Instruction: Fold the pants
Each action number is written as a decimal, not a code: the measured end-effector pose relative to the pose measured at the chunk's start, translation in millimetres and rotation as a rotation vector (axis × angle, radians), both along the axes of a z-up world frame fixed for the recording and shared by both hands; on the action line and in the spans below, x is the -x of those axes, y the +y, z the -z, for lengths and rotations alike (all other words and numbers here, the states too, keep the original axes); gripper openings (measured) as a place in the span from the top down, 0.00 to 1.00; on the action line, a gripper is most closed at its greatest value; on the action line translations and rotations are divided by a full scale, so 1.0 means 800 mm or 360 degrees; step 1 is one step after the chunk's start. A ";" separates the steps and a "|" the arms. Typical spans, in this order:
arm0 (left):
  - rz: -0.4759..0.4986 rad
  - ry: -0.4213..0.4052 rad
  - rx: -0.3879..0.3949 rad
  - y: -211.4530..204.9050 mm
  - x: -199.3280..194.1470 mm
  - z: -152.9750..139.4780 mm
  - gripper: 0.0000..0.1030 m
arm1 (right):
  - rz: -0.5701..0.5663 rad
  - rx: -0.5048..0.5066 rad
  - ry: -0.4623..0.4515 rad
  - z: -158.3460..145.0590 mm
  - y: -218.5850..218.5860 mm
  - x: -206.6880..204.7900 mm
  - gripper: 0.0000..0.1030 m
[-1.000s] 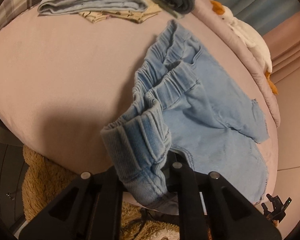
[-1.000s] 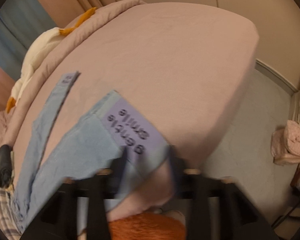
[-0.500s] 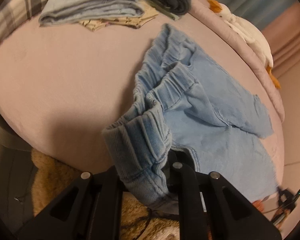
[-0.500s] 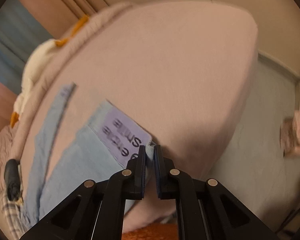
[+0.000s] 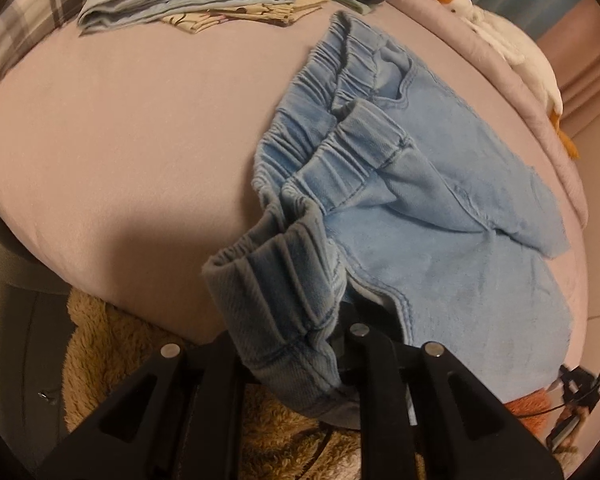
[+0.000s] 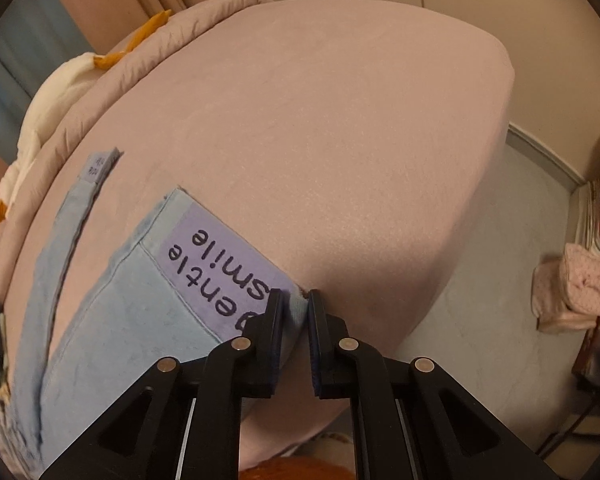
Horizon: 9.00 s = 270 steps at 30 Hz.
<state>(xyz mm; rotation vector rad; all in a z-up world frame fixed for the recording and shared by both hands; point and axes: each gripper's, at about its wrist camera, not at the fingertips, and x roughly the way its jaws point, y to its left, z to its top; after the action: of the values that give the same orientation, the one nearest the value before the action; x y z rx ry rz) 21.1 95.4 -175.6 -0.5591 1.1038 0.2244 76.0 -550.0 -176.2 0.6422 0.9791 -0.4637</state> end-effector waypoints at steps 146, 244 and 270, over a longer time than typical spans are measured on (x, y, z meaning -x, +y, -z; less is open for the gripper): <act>0.0418 -0.0375 0.0208 -0.043 0.024 -0.127 0.09 | -0.0274 0.0609 -0.0246 -0.176 0.193 0.005 0.23; 0.0348 -0.0400 0.0090 -0.132 -0.048 -0.136 0.09 | -0.0808 0.0479 -0.0416 -0.209 0.298 -0.050 0.10; 0.0264 -0.0134 0.0085 -0.137 -0.121 -0.077 0.09 | -0.0995 -0.0072 0.0000 -0.106 0.345 -0.323 0.20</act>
<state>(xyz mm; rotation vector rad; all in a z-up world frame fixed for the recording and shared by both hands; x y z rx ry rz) 118.2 -13.8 -114.2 -0.5168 1.0707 0.0267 334.2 -274.1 -91.4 0.3459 1.1308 0.1111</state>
